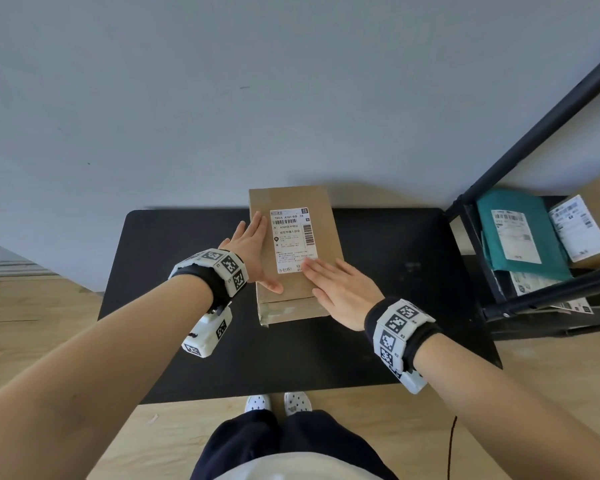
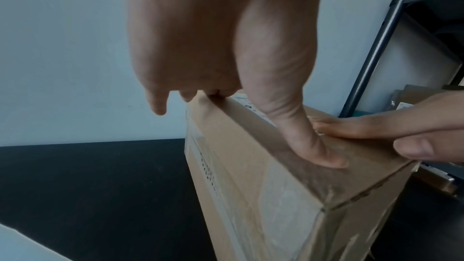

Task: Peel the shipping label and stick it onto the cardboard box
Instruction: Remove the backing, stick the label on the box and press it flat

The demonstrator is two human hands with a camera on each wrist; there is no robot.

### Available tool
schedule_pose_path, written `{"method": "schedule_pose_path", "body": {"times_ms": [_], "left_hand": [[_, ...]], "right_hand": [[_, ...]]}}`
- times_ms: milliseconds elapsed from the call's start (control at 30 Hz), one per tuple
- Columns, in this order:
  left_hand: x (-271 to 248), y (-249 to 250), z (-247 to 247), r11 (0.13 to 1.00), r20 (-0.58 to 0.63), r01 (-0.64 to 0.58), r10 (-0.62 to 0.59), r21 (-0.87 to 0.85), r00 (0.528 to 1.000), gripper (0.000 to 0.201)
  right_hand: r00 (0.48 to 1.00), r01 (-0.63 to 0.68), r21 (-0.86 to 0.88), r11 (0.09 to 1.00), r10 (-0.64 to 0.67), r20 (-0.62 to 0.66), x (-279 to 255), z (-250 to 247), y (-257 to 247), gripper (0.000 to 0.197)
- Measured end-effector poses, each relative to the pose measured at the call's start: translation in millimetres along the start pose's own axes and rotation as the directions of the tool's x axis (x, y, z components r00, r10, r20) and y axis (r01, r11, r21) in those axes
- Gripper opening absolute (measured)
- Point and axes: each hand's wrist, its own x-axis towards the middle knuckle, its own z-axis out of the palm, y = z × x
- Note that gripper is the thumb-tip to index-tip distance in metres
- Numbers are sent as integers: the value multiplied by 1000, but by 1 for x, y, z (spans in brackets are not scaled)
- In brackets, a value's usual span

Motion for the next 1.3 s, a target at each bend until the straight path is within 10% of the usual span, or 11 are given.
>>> {"method": "schedule_pose_path", "body": {"times_ms": [1300], "left_hand": [[3, -10, 5, 994, -23, -72, 70, -86, 997, 148]], "right_hand": [[962, -155, 40, 987, 142, 235, 96, -51, 3, 58]]}}
